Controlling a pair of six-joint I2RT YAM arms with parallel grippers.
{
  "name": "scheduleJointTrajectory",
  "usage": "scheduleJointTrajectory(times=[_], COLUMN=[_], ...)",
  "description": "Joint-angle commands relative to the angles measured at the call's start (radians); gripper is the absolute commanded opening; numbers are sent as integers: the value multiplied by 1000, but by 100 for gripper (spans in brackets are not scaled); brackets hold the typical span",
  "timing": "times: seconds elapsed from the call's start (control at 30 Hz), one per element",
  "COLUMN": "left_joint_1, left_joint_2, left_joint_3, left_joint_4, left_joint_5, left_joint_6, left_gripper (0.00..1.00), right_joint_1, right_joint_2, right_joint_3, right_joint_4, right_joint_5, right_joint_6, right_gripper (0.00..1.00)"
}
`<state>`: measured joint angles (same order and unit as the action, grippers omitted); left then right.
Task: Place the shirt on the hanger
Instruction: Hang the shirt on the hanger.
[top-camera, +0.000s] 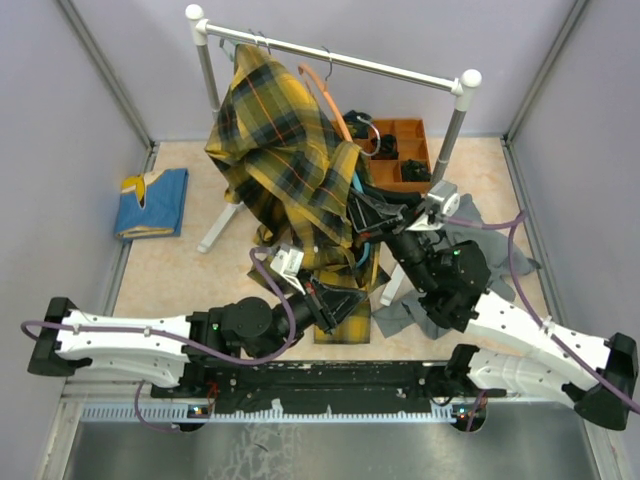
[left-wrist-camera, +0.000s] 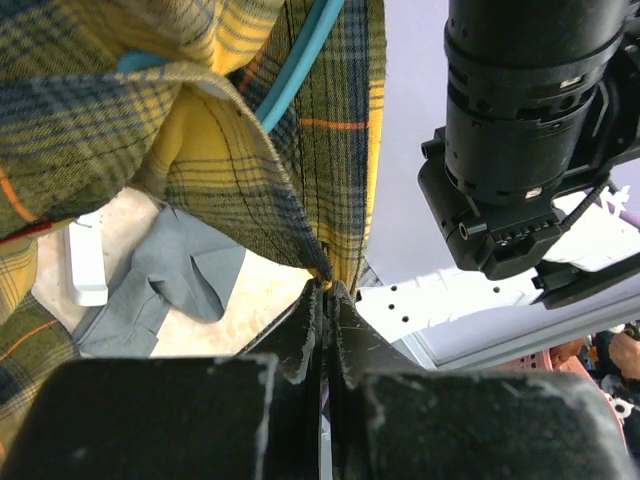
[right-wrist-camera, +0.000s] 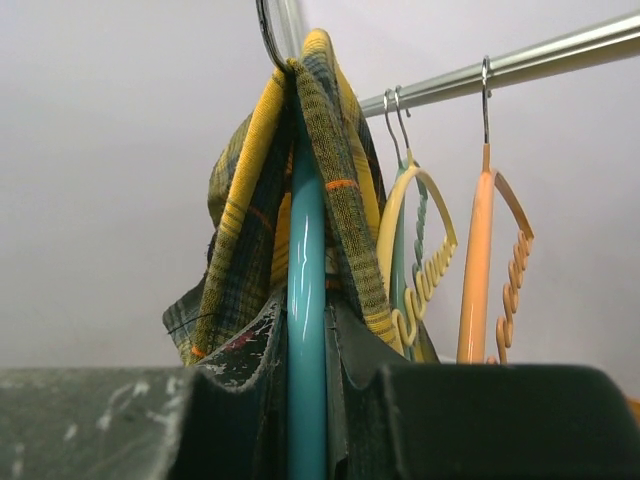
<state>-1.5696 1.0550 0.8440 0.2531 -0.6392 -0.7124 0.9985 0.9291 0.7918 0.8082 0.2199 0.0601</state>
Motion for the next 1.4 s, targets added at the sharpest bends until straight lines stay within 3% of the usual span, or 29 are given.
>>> scheduleJointTrajectory(times=[0.0,0.5,0.83,0.9,1.03,1.23,1.3,1.37], left_joint_1=[-28,-49,-55,-54,-53,-55,-55,-54], left_joint_2=[-28,19,-58,-55,-52,-117,-155,-189], left_joint_3=[62,281,292,310,405,620,640,639], left_joint_4=[-94,-126,-199,-228,-427,-827,-916,-1010], left_joint_5=[39,101,71,118,240,282,239,148], left_joint_6=[44,170,221,257,351,414,410,386], left_gripper=[0,0,0,9,43,59,71,73], right_joint_1=[-12,-12,-12,-12,-12,-12,-12,-11], right_joint_2=[-105,-223,-292,-295,-316,-322,-332,-346], right_joint_3=[24,7,167,214,286,385,398,406], right_joint_4=[51,-230,-662,-794,-976,-1271,-1339,-1392], right_joint_5=[-68,-216,-215,-256,-350,-374,-360,-349], right_joint_6=[-37,-6,-95,-109,-153,-194,-200,-199], right_gripper=[0,0,0,0,0,0,0,0])
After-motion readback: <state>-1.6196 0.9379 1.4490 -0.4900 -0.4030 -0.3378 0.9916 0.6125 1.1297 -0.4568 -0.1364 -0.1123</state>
